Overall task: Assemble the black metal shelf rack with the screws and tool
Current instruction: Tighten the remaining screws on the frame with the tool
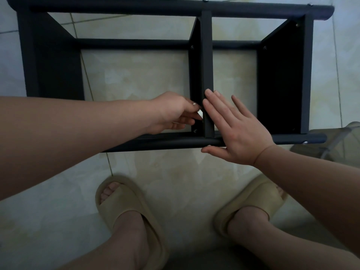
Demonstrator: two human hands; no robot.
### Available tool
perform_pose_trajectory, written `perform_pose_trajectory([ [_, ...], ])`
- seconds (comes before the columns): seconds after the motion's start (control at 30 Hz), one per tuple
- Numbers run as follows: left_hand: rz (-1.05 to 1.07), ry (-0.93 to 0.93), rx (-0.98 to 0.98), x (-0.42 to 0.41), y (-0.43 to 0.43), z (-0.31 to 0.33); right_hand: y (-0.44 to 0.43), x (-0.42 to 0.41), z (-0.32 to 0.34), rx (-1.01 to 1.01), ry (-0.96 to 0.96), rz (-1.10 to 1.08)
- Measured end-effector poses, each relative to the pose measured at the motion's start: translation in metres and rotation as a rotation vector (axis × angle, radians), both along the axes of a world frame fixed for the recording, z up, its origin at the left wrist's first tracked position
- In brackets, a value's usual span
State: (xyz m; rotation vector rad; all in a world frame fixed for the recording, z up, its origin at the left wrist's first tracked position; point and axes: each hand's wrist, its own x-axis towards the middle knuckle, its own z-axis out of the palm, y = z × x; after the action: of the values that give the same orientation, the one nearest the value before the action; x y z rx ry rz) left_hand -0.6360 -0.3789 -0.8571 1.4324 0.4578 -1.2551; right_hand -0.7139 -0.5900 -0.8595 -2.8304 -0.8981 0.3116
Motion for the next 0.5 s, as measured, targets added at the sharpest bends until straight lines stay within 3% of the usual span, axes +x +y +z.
perform_pose_trajectory([
  [0.5, 0.032, 0.011, 0.017, -0.0049, -0.0018, 0.002, 0.0003, 0.0001, 0.0005, -0.006, 0.004, 0.001],
])
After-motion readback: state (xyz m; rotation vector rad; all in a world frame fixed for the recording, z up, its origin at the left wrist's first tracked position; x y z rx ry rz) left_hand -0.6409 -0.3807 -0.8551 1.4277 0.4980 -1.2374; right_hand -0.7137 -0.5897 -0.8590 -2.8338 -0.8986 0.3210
